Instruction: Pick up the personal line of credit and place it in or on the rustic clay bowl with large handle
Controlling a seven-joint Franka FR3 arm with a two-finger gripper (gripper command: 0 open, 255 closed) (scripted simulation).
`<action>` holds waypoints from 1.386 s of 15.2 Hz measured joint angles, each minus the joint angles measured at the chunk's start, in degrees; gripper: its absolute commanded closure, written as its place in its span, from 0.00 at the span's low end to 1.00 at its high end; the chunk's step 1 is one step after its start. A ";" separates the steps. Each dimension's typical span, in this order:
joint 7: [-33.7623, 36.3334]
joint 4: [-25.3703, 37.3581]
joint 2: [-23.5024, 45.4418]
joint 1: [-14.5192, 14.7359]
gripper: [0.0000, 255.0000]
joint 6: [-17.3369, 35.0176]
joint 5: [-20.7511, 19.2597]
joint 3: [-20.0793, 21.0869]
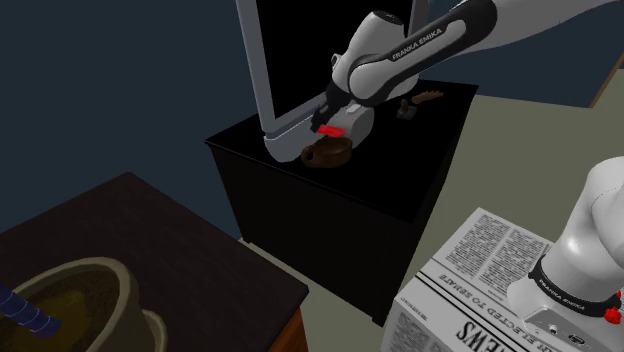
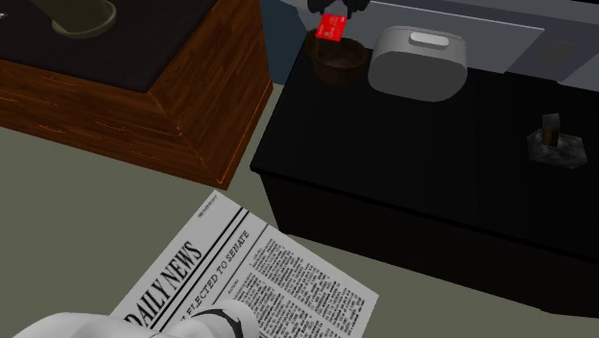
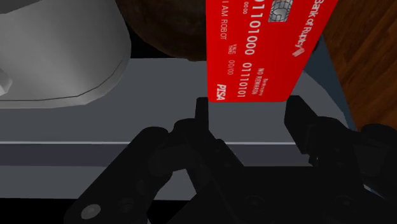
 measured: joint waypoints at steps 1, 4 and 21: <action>-0.34 -0.25 0.57 -0.02 1.00 0.81 0.37 0.03; -1.24 -1.21 1.79 -0.06 1.00 2.96 1.38 0.17; -2.33 -3.17 2.41 -0.15 0.00 5.51 2.55 0.42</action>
